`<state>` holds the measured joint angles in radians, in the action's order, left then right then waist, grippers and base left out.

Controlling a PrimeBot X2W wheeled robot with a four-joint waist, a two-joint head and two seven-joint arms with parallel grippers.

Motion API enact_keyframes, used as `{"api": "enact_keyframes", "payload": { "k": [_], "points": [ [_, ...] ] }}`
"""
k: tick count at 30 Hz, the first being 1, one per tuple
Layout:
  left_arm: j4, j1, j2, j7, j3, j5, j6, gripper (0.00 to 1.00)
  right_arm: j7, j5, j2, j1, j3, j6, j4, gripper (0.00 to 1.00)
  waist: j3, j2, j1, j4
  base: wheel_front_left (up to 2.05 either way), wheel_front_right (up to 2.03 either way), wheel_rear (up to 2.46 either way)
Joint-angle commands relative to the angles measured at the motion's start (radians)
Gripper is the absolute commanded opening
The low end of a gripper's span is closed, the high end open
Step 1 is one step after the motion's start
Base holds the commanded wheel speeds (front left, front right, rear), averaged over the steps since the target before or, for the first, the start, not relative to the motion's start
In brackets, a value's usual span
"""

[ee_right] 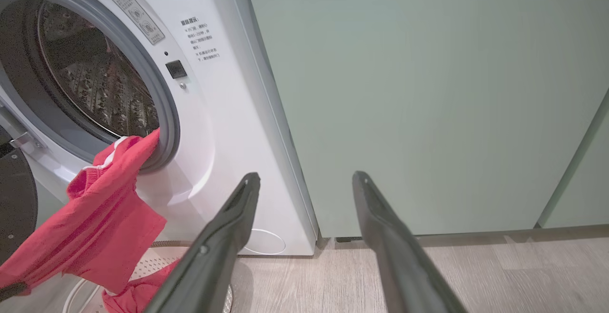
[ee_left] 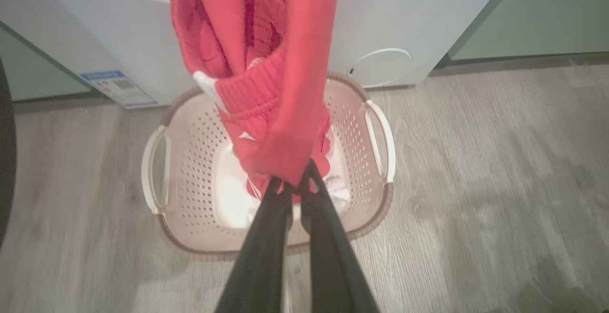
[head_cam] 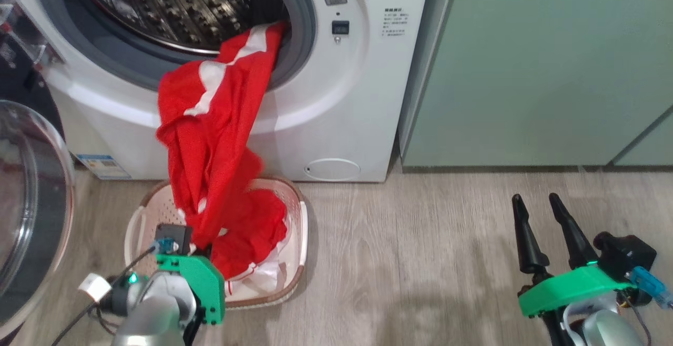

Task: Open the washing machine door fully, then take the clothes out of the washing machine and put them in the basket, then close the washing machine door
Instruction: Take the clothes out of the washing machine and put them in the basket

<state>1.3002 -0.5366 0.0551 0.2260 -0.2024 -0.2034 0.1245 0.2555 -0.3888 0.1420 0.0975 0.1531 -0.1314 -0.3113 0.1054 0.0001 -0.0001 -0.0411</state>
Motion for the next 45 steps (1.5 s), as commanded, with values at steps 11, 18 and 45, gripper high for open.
{"api": "enact_keyframes", "payload": {
  "k": [11,18,45],
  "points": [
    [-0.013,-0.039,0.029,-0.131,0.016,-0.097,0.006,0.0,0.006,-0.005,0.045,0.078,0.019,0.001,0.048,1.0,0.162,-0.0001,0.0001,-0.051,0.0,0.0,0.0],
    [-0.01,-0.053,0.059,-0.282,0.033,-0.158,0.006,0.0,0.006,-0.003,0.053,0.125,0.008,0.001,0.064,1.0,0.28,-0.0001,0.0001,-0.092,0.0,0.0,0.0],
    [-0.009,-0.141,0.093,-0.126,0.067,-0.217,-0.072,1.0,0.006,0.008,0.05,0.179,-0.006,0.001,0.077,1.0,0.344,-0.0001,0.0001,-0.101,0.0,0.0,0.0]
  ]
}}
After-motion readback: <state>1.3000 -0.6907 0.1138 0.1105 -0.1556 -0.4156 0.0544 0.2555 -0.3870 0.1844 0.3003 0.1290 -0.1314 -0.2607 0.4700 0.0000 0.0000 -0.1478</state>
